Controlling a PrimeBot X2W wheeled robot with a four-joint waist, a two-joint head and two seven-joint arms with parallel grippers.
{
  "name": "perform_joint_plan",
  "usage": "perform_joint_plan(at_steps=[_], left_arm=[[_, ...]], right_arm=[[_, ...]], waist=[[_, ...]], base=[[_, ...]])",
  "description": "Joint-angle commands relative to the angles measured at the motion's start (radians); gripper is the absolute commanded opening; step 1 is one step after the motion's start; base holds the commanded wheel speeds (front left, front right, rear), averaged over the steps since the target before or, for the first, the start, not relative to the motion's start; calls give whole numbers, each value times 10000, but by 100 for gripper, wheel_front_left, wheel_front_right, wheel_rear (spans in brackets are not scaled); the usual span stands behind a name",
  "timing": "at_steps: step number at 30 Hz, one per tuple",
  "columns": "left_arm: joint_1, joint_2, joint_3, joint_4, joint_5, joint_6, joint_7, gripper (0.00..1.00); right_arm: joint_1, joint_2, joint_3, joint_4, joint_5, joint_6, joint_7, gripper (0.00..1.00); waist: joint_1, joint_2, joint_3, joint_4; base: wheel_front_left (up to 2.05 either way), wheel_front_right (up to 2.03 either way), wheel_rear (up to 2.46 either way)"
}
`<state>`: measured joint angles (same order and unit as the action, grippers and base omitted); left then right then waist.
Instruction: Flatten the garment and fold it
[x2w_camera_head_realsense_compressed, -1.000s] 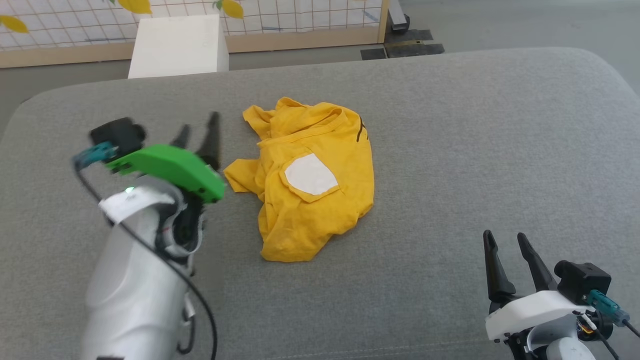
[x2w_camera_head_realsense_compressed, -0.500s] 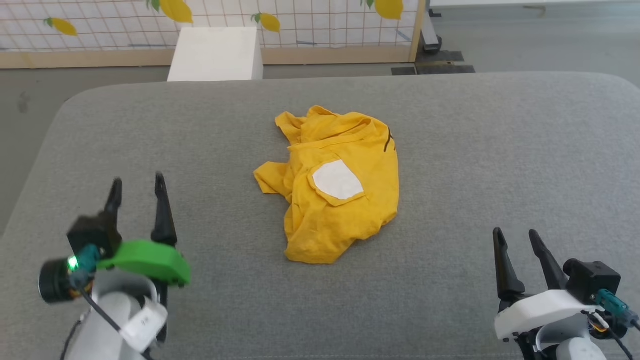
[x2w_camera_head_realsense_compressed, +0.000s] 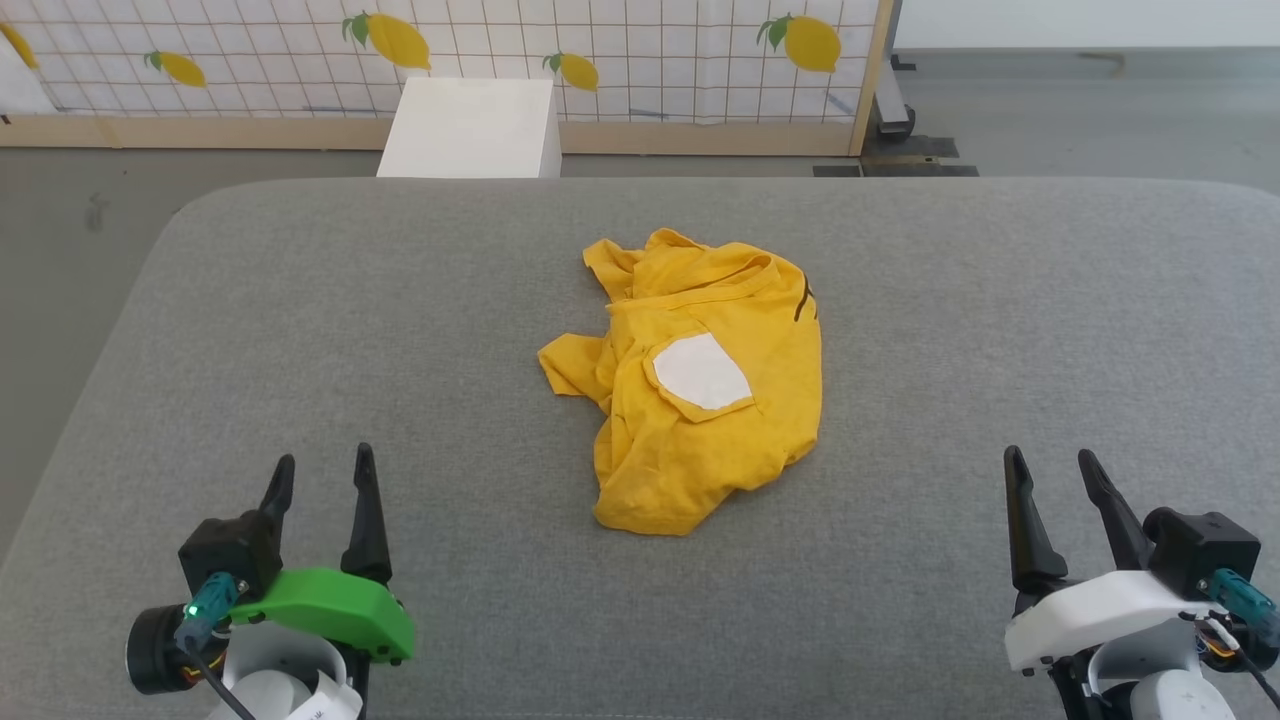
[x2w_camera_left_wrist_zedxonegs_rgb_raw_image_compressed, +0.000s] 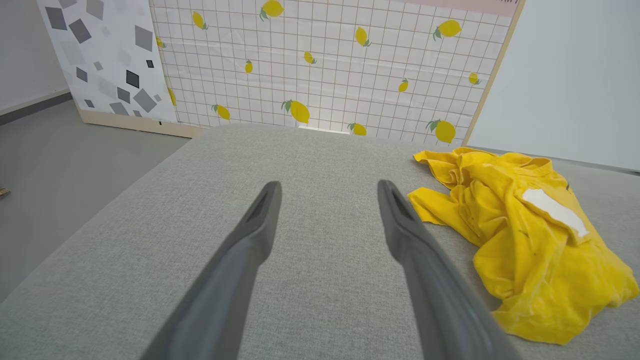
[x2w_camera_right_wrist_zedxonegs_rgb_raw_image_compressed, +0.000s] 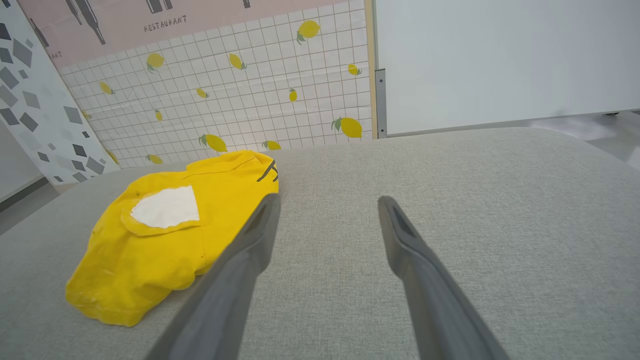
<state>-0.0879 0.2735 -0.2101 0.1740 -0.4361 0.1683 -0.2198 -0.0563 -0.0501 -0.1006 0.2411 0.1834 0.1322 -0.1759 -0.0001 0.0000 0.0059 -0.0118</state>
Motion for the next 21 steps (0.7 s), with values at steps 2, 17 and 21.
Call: perform_joint_plan(at_steps=[2, 17, 21], left_arm=[[139, -63, -83, -59, -143, -66, 46, 100], [-409, -241, -368, -329, -201, -220, 23, 100], [-624, -334, -454, -313, -198, -252, -12, 100]], right_arm=[[103, -1, -38, -94, -99, -15, 67, 100], [-3113, -1, 1201, 1256, -237, -15, 4229, 100], [-4219, -1, 2106, 2058, -306, -15, 5419, 100]], waist=[[1, 0, 60, 63], [1, 0, 1339, 620], [1, 0, 1715, 946]], base=[[0, 0, 0], [0, 0, 0], [0, 0, 0]])
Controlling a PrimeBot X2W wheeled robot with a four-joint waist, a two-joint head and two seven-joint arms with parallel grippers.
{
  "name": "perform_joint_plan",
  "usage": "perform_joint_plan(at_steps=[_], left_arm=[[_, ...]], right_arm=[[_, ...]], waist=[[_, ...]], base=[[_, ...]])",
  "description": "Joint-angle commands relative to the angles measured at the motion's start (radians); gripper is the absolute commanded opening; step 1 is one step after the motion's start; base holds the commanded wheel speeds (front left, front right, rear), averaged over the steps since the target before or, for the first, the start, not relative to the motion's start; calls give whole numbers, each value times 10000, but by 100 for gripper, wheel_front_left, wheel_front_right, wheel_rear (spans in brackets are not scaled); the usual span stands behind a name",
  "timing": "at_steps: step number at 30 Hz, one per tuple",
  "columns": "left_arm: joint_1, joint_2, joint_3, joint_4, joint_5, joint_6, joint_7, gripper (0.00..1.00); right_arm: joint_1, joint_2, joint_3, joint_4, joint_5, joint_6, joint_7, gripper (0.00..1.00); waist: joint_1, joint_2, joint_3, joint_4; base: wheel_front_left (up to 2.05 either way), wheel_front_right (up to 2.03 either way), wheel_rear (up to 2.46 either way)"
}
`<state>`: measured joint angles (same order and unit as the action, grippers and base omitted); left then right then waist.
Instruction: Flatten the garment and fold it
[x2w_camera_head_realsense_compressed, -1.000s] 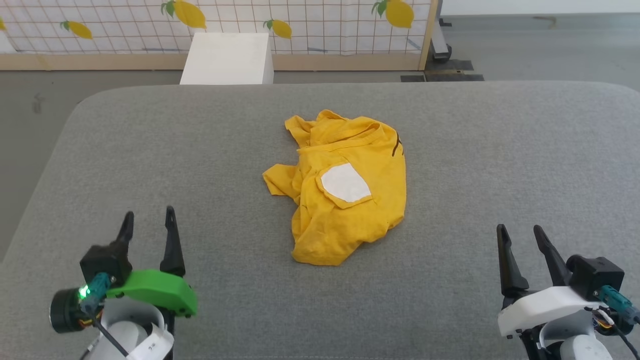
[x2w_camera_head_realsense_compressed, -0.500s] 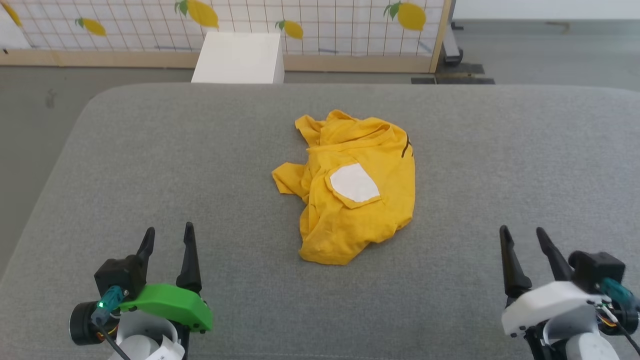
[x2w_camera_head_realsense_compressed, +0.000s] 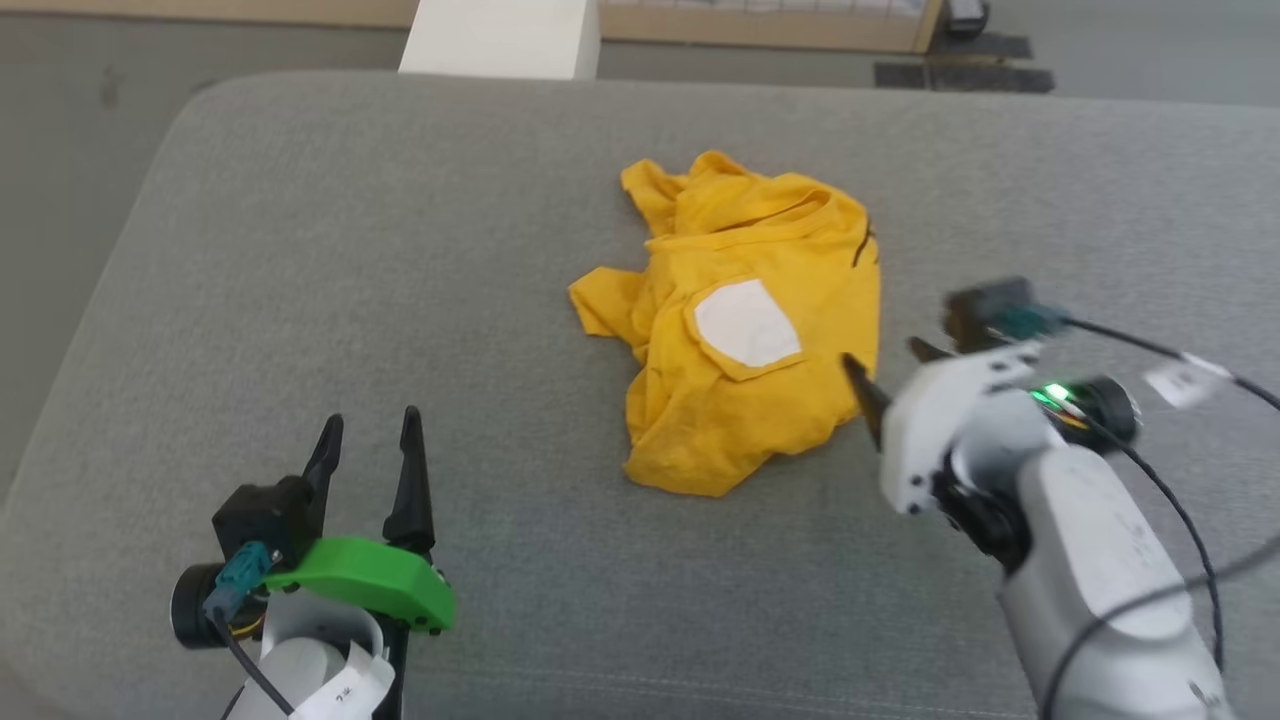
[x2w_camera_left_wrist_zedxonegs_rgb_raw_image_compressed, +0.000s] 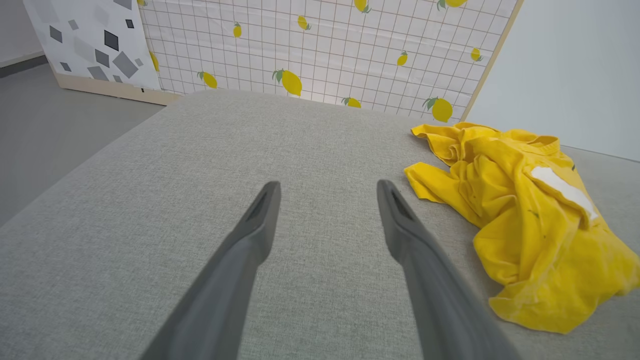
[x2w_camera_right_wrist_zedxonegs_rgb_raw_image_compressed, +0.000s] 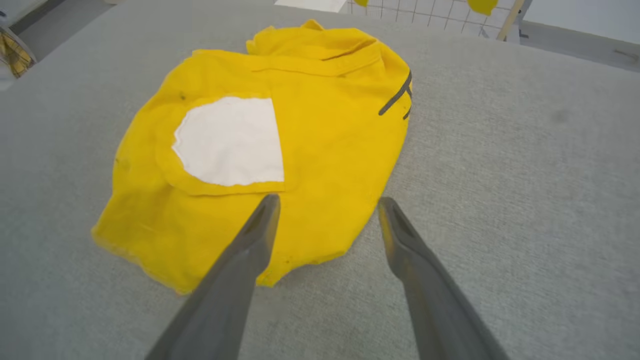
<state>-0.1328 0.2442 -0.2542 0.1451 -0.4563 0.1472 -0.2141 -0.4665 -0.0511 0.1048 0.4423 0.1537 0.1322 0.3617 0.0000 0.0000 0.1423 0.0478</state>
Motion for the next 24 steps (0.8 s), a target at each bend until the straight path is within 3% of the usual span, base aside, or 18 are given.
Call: perform_joint_plan(at_steps=[1, 10, 11, 12, 13, 20, 24], left_arm=[[-222, -69, -27, -18, 0, -42, -82, 100], [-440, -167, -130, 209, -71, -118, -132, 100], [-450, -170, -133, 232, -81, -116, -134, 100], [-452, -169, -134, 252, -88, -114, -137, 100], [-445, -169, -140, 284, -97, -111, -138, 100], [-384, -122, -169, 352, -163, -117, -99, 100], [-323, -66, -237, 311, -178, -117, -11, 100]], right_arm=[[-332, 9, 324, 255, -21, -15, 305, 100], [-875, 9, 1802, 1569, 246, -15, 1593, 100], [-883, 9, 1840, 1629, 289, -15, 1598, 96], [-889, 9, 1874, 1652, 308, -15, 1571, 38], [-894, 9, 1910, 1639, 350, -15, 1463, 0], [-762, -135, 1248, 905, 957, -15, 513, 0], [-132, -721, -905, -144, 1047, -15, -1, 0]], waist=[[0, 0, 431, 438], [0, 0, 718, 842], [0, 0, 721, 840], [0, 0, 709, 828], [0, 0, 671, 795], [0, 0, 274, 386], [0, 0, -43, 167]], base=[[0, 0, 0], [0, 0, 0], [0, 0, 0], [0, 0, 0], [0, 0, 0], [0, 0, 0], [0, 0, 0]])
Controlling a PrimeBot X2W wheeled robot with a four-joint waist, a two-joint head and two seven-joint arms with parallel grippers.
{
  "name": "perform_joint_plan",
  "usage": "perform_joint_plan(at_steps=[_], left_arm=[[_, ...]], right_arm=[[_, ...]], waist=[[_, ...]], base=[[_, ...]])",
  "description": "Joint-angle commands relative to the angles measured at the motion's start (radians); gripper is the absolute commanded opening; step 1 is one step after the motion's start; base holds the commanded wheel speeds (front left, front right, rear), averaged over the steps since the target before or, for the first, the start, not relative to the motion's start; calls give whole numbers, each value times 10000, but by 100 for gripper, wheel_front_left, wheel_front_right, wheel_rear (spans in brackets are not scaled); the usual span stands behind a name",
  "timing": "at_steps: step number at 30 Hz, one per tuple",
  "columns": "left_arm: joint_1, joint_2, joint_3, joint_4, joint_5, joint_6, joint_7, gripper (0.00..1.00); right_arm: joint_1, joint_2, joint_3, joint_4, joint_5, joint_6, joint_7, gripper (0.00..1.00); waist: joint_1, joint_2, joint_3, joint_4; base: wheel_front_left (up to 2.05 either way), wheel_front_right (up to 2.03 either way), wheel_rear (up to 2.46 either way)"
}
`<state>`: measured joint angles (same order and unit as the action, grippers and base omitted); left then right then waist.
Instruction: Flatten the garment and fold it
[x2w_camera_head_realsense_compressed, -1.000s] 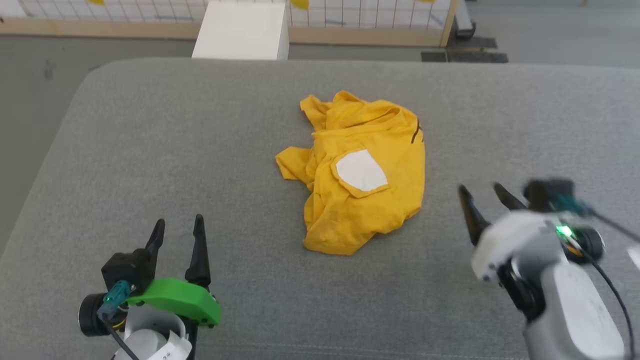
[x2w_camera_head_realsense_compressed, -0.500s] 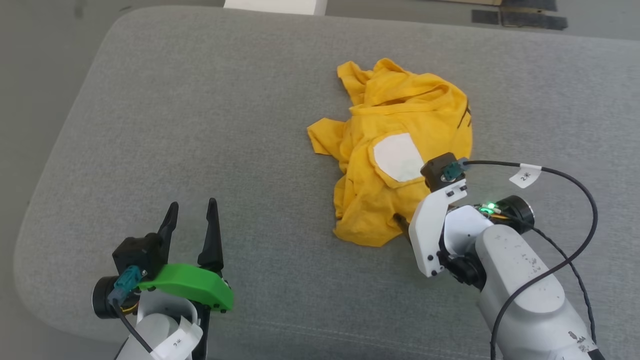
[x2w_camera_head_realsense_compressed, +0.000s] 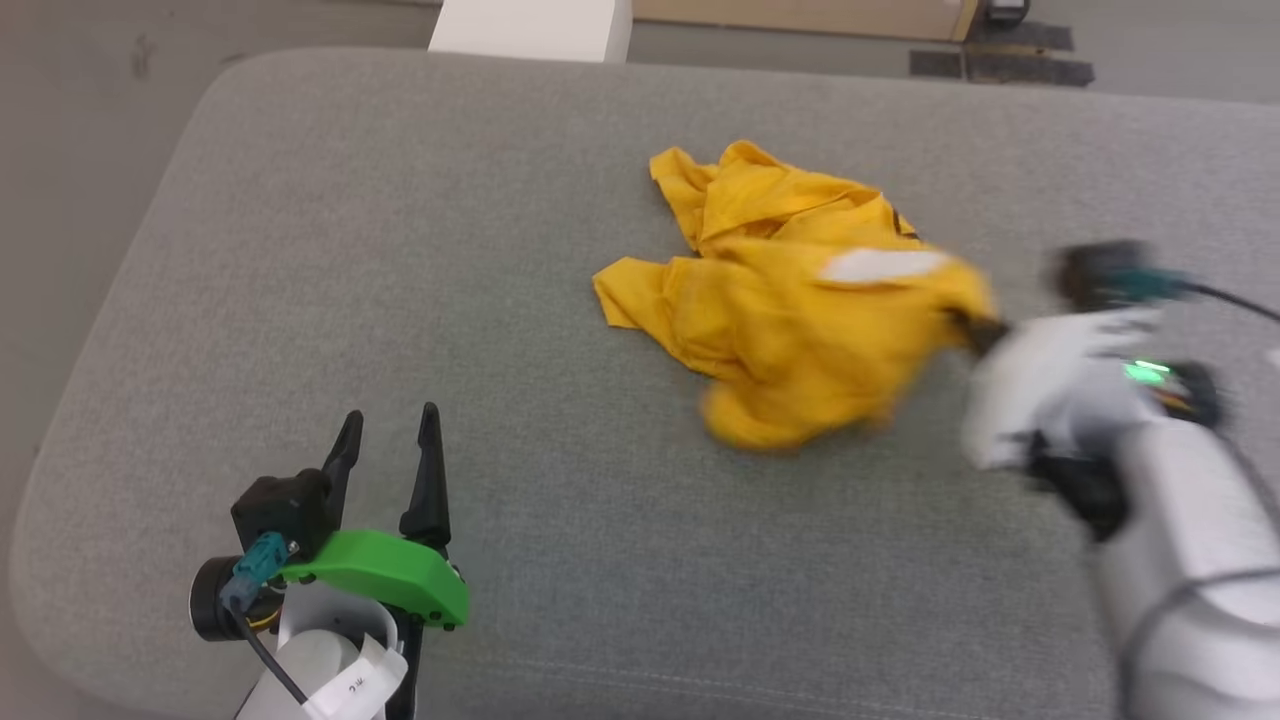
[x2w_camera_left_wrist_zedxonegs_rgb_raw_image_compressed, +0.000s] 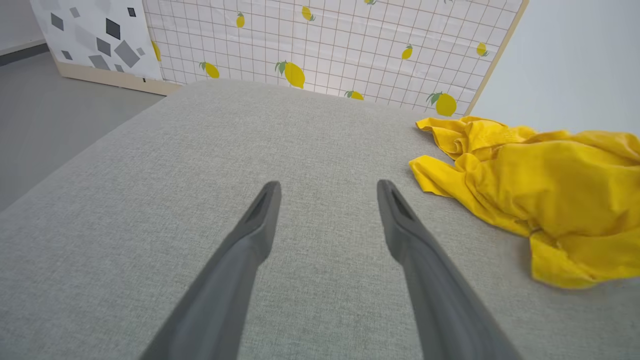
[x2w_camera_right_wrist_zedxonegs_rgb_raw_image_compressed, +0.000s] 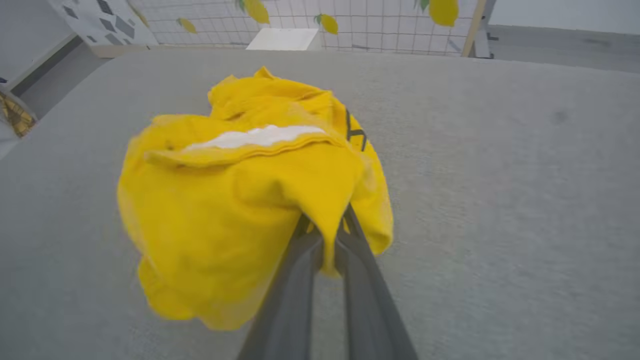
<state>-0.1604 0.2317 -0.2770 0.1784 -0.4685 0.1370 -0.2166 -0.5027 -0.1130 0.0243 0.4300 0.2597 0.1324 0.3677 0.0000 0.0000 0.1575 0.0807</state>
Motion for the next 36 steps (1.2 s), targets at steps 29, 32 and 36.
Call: perform_joint_plan(at_steps=[29, 32, 36], left_arm=[[-1702, -636, -693, 689, -917, -366, 1809, 100], [-2784, -807, -1159, 1491, -883, -383, 3165, 100], [-4250, -939, -1915, 2759, -644, -381, 5340, 100]], right_arm=[[3066, 625, -4380, -3222, 741, -17, -1758, 100], [2977, 626, -4195, -3165, 777, -17, -1758, 100], [2851, 627, -3992, -3097, 837, -17, -1781, 100]], waist=[[0, 0, -293, -995], [0, 0, -85, -1280], [0, 0, 233, -1691]], base=[[0, 0, 0], [0, 0, 0], [0, 0, 0]])
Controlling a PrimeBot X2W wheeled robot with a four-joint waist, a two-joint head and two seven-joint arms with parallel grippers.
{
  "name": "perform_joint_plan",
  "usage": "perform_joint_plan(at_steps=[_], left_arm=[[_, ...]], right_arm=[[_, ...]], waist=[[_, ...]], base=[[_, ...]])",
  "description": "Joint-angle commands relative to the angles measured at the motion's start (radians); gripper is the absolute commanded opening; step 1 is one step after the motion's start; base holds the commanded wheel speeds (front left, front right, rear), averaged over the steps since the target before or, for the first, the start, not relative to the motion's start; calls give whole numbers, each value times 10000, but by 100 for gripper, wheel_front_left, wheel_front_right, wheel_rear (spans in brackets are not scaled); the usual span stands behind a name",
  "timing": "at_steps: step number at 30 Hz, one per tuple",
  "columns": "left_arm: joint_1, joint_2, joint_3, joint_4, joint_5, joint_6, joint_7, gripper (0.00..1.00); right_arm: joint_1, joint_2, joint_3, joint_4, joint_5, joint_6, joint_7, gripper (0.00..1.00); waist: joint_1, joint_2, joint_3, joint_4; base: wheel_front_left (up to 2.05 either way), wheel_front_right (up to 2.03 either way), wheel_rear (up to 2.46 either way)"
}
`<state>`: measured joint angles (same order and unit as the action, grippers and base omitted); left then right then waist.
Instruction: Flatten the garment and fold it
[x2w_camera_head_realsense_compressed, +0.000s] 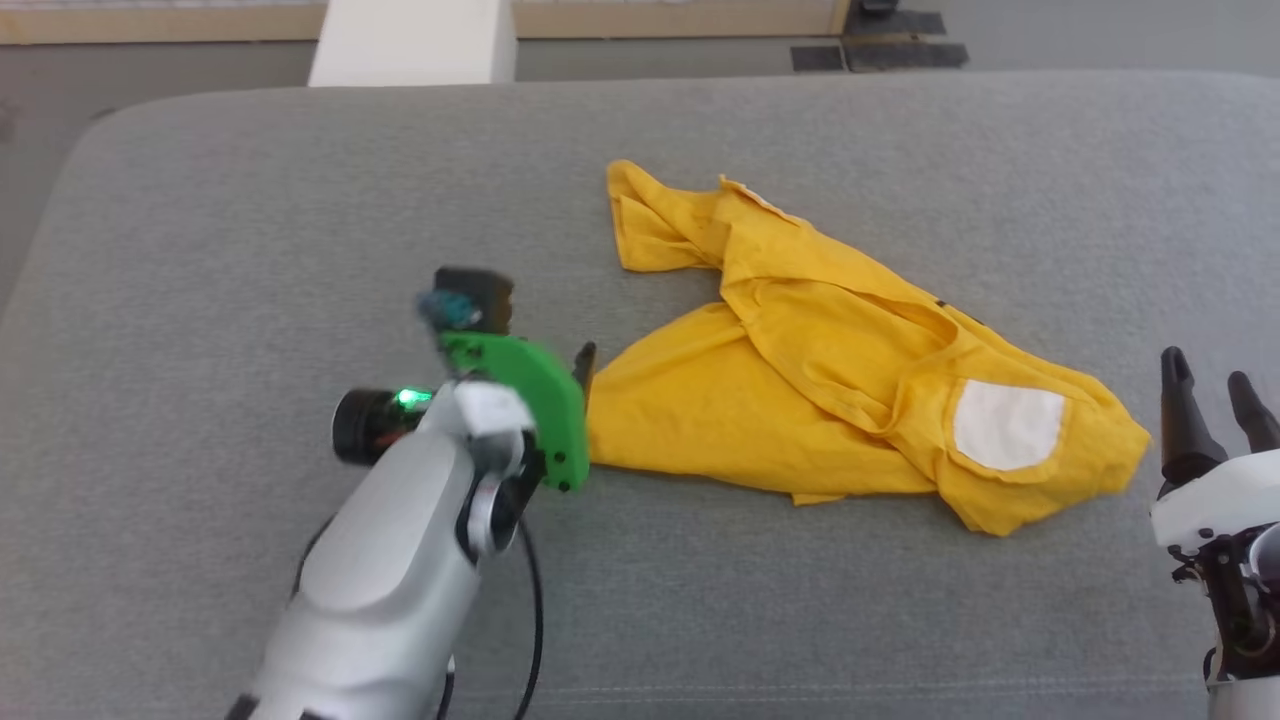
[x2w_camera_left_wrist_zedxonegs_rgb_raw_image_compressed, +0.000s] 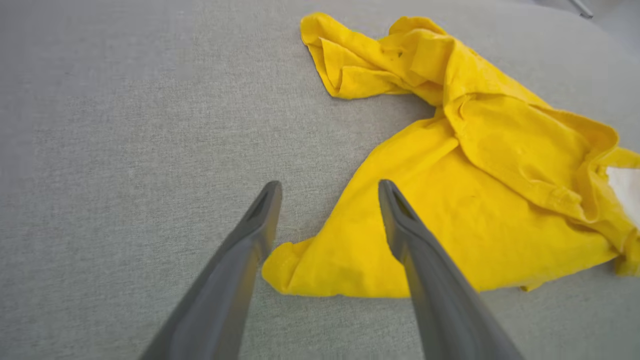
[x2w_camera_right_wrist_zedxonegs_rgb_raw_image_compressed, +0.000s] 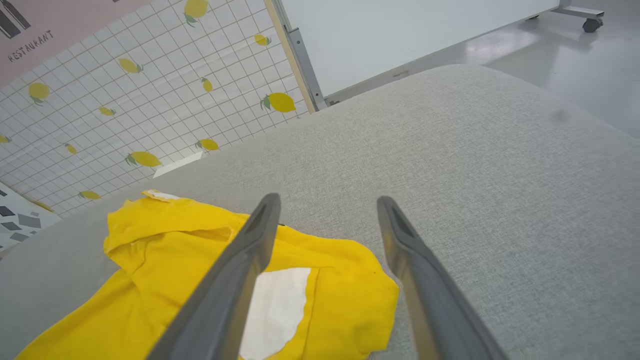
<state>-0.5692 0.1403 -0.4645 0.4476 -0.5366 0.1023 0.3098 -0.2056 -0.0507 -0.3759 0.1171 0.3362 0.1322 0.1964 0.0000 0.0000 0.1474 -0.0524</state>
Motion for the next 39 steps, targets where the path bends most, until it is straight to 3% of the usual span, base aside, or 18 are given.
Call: perform_joint_plan(at_steps=[1, 9, 13, 14, 15, 21, 27, 33, 36, 39], left_arm=[[-497, -28, -259, 403, 139, -60, 628, 100], [-1451, 271, -1681, 2382, 1023, -326, 3267, 100], [-1026, 43, -1686, 2701, 607, -510, 3650, 98], [-938, -43, -1552, 2657, 433, -520, 3461, 39], [-878, -116, -1410, 2609, 274, -508, 3276, 0], [-1008, -269, -49, 1860, -708, -291, 1578, 0], [-770, 352, 1530, 534, -1395, 255, 183, 0], [923, 1122, 2549, -1055, -1687, 1256, -56, 0], [2227, 1310, 2917, -1542, -1888, 1800, 82, 0], [3274, 1224, 2973, -1845, -2136, 2018, 321, 0]], right_arm=[[-153, 3, 62, 61, 84, -15, -83, 100], [-332, 4, 407, 361, 236, -15, -290, 100], [-294, 4, 297, 384, 167, -15, -379, 100], [-279, 4, 248, 389, 123, -15, -389, 100], [-262, 4, 202, 388, 90, -15, -399, 100], [-194, 4, 184, 374, -76, -15, -369, 100], [-73, 4, 453, 476, -90, -15, -295, 100], [188, 5, 510, 471, -184, -15, -192, 100], [279, 5, 588, 481, -211, -15, -120, 100], [315, 5, 698, 482, -184, -15, -63, 100]], waist=[[0, 0, 426, -489], [0, 0, 889, -1222], [0, 0, 993, -1236], [0, 0, 996, -1197], [0, 0, 986, -1146], [0, 0, 646, -583], [0, 0, 59, 72], [0, 0, -335, 808], [0, 0, -447, 1096], [0, 0, -476, 1260]], base=[[0, 0, 0], [0, 0, 0], [0, 0, 0], [0, 0, 0], [0, 0, 0], [0, 0, 0], [0, 0, 0], [0, 0, 0], [0, 0, 0], [0, 0, 0]])
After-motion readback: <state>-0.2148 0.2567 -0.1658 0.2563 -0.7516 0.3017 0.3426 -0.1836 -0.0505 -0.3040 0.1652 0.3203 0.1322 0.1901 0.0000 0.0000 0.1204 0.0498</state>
